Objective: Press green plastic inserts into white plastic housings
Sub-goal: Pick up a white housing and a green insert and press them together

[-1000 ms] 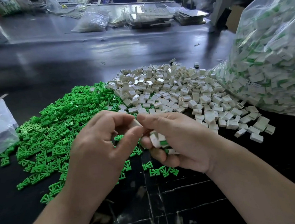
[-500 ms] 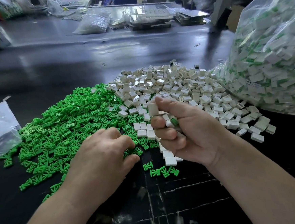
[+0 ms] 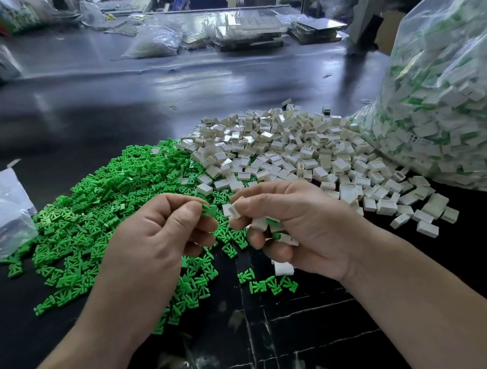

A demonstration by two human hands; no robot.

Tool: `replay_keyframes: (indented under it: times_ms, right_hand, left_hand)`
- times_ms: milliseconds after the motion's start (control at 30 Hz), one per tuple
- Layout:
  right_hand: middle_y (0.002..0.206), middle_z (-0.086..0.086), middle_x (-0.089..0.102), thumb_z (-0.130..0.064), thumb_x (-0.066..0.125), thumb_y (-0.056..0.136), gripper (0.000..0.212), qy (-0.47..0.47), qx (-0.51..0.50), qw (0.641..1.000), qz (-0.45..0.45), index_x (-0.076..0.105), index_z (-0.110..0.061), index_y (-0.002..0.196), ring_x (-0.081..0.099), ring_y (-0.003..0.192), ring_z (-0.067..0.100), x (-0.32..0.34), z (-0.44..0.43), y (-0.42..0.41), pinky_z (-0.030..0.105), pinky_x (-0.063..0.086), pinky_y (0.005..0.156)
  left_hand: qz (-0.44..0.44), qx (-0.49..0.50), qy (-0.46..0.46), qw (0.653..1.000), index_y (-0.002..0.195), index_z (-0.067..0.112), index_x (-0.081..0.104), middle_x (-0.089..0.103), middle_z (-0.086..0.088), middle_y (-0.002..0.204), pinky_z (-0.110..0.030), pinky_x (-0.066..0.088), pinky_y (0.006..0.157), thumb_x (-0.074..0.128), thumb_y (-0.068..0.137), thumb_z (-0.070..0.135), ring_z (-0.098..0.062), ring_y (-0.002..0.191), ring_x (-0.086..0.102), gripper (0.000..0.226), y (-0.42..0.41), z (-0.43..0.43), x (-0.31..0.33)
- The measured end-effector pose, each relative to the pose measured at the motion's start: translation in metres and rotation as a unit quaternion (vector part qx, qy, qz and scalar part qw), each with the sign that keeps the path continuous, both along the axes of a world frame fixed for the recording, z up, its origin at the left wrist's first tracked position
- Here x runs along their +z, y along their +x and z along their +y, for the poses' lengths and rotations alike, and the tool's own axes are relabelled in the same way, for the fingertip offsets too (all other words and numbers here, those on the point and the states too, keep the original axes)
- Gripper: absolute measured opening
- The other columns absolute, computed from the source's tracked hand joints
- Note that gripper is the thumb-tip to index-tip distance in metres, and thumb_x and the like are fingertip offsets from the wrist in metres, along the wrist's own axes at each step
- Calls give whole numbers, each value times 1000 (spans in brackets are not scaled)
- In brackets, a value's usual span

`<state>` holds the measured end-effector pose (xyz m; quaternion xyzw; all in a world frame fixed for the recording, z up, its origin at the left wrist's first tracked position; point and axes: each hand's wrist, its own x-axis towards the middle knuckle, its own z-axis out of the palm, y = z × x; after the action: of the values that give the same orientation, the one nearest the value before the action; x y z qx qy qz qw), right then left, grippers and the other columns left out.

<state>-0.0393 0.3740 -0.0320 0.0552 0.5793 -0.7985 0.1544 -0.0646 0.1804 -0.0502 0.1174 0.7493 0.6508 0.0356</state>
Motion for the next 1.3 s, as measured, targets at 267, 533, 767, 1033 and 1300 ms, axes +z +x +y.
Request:
replay_keyframes:
  times_ms: [267, 533, 767, 1033, 1300]
  right_hand:
    - [75, 5, 63, -19, 66, 94, 7, 10, 9, 1000, 23, 63, -13, 92, 49, 46, 11, 2, -6, 3, 18, 32, 34]
    - [70, 4, 60, -21, 67, 95, 16, 75, -1, 994, 77, 69, -24, 79, 46, 42, 10, 1, -8, 4, 16, 31, 34]
    - [71, 3, 57, -32, 68, 90, 8, 78, -6, 986, 148, 67, -27, 83, 46, 45, 13, -3, -14, 6, 19, 33, 35]
    - [71, 1, 58, -28, 64, 95, 11, 70, 4, 989, 131, 67, -23, 86, 46, 45, 11, 0, -12, 8, 19, 33, 36]
    - [68, 4, 57, -33, 64, 89, 19, 36, 46, 995, 86, 68, -14, 92, 43, 41, 10, 3, -10, 9, 16, 29, 34]
  left_hand:
    - [-54, -41, 126, 990, 84, 25, 73, 73, -11, 83, -23, 52, 54, 60, 85, 31, -19, 69, 68, 14, 6, 9, -2]
    - [-33, -16, 137, 990, 84, 27, 72, 73, -9, 81, -23, 51, 53, 59, 84, 36, -17, 67, 67, 15, 8, 11, -2]
    - [0, 8, 156, 988, 82, 26, 71, 71, -8, 75, -23, 51, 52, 62, 83, 37, -18, 62, 65, 14, 15, 17, 0]
    - [-59, -44, 211, 975, 85, 19, 71, 67, -13, 76, -27, 50, 50, 66, 78, 36, -22, 62, 61, 19, 14, 18, 1]
    - [-179, -204, 296, 916, 119, 7, 66, 66, -15, 77, -27, 53, 48, 78, 80, 31, -21, 63, 66, 47, 9, 6, 12]
